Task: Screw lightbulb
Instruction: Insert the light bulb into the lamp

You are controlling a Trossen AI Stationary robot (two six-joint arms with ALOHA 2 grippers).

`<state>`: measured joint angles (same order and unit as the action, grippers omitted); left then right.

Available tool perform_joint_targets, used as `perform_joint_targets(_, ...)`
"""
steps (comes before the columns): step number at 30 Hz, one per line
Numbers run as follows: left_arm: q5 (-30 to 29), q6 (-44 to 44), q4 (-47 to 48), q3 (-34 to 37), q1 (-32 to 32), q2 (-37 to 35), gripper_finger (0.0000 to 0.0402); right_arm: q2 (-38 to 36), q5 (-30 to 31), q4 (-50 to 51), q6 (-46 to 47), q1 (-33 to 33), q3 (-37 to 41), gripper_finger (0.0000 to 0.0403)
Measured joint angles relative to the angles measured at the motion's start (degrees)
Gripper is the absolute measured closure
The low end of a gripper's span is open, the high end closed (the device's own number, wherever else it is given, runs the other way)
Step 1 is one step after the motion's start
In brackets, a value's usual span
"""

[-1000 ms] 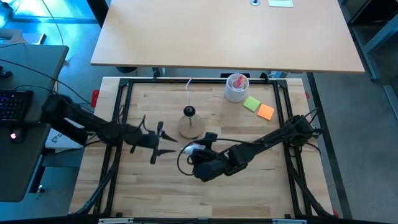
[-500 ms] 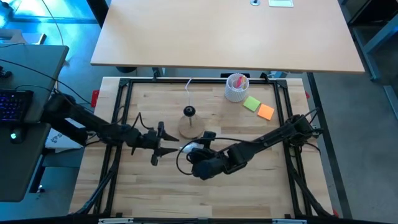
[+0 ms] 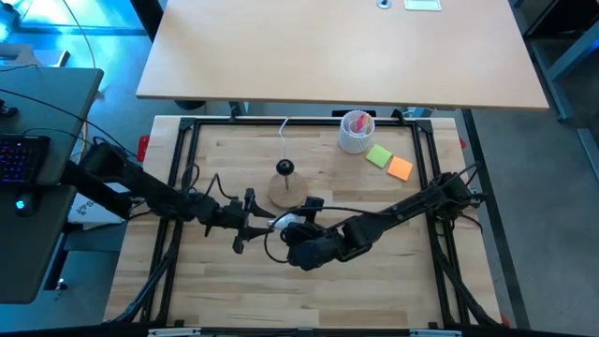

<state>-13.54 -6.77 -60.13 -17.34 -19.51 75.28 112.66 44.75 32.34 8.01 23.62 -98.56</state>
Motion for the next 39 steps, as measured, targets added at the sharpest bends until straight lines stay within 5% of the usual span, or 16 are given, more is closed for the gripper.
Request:
perform_joint_targets(9,1.21,2.51,-9.07,0.00,0.04,0.70,0.0223,0.00,-0.09,-0.92,-2.50,-0.11,-0.02,0.0139)
perform_joint_targets(25,2.01,9.98,-10.84,0.00,0.00,0.59,0.0322,-0.02,-0.42,-3.84,-7.06,-0.17,-0.02,0.0139)
perform_joint_targets(34,1.13,12.10,-5.48,0.00,2.41,-7.86,0.0240,-1.32,1.22,-3.17,-8.50,-0.29,-0.02,0.0139)
perform_joint_targets(39,7.88,8.55,-0.85,0.00,2.69,-9.35,0.0196,-3.47,3.26,-2.33,-8.50,0.83,-0.04,0.0139)
